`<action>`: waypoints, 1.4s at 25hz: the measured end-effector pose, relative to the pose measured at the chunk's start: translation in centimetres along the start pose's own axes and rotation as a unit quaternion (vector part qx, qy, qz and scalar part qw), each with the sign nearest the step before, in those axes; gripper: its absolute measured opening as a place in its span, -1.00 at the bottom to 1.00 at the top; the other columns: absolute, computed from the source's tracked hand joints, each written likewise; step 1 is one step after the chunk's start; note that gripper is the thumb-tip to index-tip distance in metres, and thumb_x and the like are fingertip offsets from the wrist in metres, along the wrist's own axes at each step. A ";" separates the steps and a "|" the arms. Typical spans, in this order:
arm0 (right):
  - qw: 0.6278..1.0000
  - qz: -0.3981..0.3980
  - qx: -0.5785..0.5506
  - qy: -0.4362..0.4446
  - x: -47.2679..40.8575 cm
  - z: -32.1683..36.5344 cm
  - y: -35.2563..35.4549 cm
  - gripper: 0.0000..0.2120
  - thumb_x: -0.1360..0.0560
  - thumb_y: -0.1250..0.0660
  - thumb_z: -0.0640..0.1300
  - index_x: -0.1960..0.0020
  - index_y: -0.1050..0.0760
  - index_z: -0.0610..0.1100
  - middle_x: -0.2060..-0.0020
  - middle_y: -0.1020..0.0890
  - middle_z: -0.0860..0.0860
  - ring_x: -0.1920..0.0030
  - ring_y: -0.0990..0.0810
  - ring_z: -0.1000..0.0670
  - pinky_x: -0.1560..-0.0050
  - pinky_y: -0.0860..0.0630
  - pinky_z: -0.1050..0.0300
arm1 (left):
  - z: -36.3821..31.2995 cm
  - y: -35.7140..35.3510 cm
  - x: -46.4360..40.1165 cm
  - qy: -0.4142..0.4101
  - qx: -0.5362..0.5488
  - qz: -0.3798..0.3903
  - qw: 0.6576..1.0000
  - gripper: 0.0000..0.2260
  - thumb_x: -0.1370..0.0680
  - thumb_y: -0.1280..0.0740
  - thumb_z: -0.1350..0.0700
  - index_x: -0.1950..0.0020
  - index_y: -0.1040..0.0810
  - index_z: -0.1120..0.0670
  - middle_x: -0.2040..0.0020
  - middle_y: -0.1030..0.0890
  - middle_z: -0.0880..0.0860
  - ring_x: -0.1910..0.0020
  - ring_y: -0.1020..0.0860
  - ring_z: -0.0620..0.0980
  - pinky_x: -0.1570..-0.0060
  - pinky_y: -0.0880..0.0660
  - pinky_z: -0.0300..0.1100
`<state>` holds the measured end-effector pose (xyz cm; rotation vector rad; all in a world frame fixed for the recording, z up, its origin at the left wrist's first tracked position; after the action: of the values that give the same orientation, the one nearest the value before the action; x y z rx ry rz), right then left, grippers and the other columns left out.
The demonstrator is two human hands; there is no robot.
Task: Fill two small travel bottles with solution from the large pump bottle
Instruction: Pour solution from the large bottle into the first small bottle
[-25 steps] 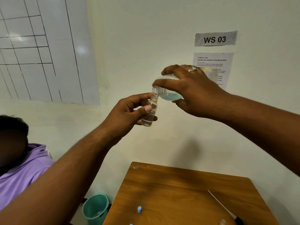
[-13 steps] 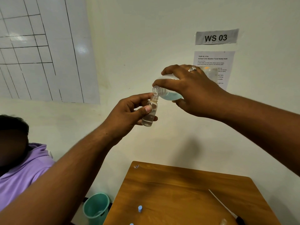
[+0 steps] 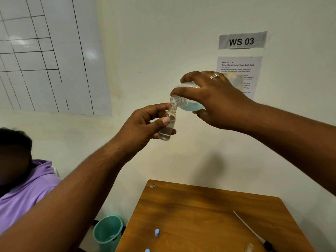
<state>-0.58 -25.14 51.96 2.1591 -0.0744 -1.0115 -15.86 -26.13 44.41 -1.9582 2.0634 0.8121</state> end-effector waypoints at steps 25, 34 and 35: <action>1.000 0.005 -0.018 -0.013 0.3 0.6 0.9 -0.34 -0.41 -0.47 -0.16 -0.42 -0.35 0.19 -0.40 -0.40 -0.02 -0.35 -0.40 -0.15 -0.33 -0.30 -0.12 | -0.7 0.3 1.1 -0.009 0.014 -0.007 1.000 -0.69 -0.65 -0.27 0.17 -0.36 -0.50 -0.08 -0.26 -0.63 0.09 -0.03 -0.73 0.08 -0.07 -0.66 0.00; 0.969 0.035 -0.208 -0.126 3.0 -0.5 -4.0 -0.30 -0.38 -0.53 -0.12 -0.40 -0.33 0.24 -0.37 -0.21 0.07 -0.31 -0.40 -0.08 -0.28 -0.46 -0.03 | 2.2 -1.0 0.5 0.008 0.008 -0.017 1.000 -0.71 -0.64 -0.31 0.19 -0.32 -0.57 -0.07 -0.19 -0.67 -0.02 -0.05 -0.73 0.02 -0.11 -0.65 0.05; 0.959 0.039 -0.239 -0.144 3.4 -0.7 -5.0 -0.29 -0.38 -0.54 -0.13 -0.40 -0.34 0.24 -0.35 -0.20 0.08 -0.28 -0.40 -0.04 -0.27 -0.46 0.02 | 2.8 -1.3 0.4 0.013 0.006 -0.021 1.000 -0.72 -0.64 -0.31 0.18 -0.32 -0.57 -0.06 -0.19 -0.68 -0.02 -0.06 -0.73 0.02 -0.14 -0.63 0.07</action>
<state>1.08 -22.26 46.87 1.5539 -0.0460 -1.1570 -15.35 -25.01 41.57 -2.0081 2.0296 0.7688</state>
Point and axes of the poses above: each hand's wrist, its own x-axis away from the middle knuckle, its own y-axis out of the back of the hand, z = x × y, the point moved 8 cm from there along -x, towards the middle knuckle
